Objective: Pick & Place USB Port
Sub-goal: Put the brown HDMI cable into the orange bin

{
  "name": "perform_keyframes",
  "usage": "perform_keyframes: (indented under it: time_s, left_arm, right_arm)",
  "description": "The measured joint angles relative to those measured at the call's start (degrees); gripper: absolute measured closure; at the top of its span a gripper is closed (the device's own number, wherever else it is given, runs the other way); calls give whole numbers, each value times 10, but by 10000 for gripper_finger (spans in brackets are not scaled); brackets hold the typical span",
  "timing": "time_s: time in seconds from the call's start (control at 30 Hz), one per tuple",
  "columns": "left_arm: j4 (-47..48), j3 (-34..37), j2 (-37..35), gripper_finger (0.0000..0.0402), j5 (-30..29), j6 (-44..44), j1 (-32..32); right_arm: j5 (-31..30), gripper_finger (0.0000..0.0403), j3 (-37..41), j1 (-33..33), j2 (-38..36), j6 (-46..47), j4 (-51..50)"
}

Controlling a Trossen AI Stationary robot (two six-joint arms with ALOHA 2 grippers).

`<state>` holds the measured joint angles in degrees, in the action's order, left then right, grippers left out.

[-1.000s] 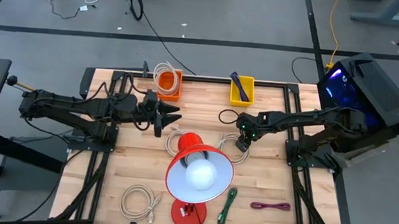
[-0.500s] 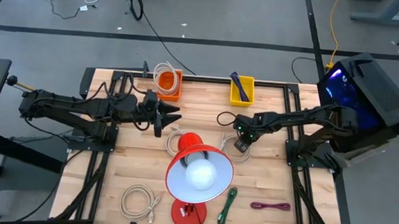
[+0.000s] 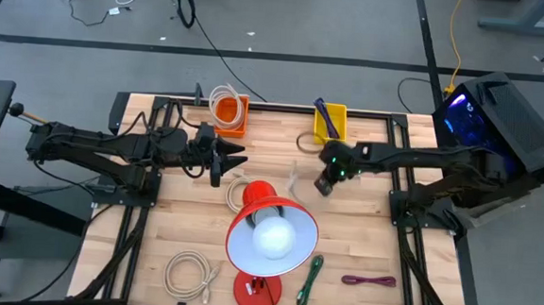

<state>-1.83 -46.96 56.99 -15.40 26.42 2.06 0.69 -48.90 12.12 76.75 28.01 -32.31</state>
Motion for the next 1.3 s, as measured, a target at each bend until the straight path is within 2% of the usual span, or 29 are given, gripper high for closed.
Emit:
perform_keyframes:
  time_s: [0.23, 0.5, 0.67, 0.83, 1.2, 1.3]
  left_arm:
    - [-1, 0, 0, 216, 0, 4, 0]
    - [-33, 0, 0, 216, -18, 16, 0]
    - [-110, -1, 8, 216, -37, 22, 0]
    - [-124, -1, 25, 216, -75, 60, 0]
    - [-155, 0, 80, 216, -72, 113, -23]
    - [-194, 0, 97, 216, -54, 120, -32]
  right_arm:
    - [-50, 394, -155, 19, -43, -55, -5]
    - [-111, 394, -299, 21, -21, -122, -18]
    - [-117, 394, -331, 20, 10, -130, -17]
    - [-121, 394, -352, 17, 39, -136, -10]
    - [-125, 394, -375, 4, 70, -154, 2]
    - [-125, 395, -376, 4, 70, -155, -1]
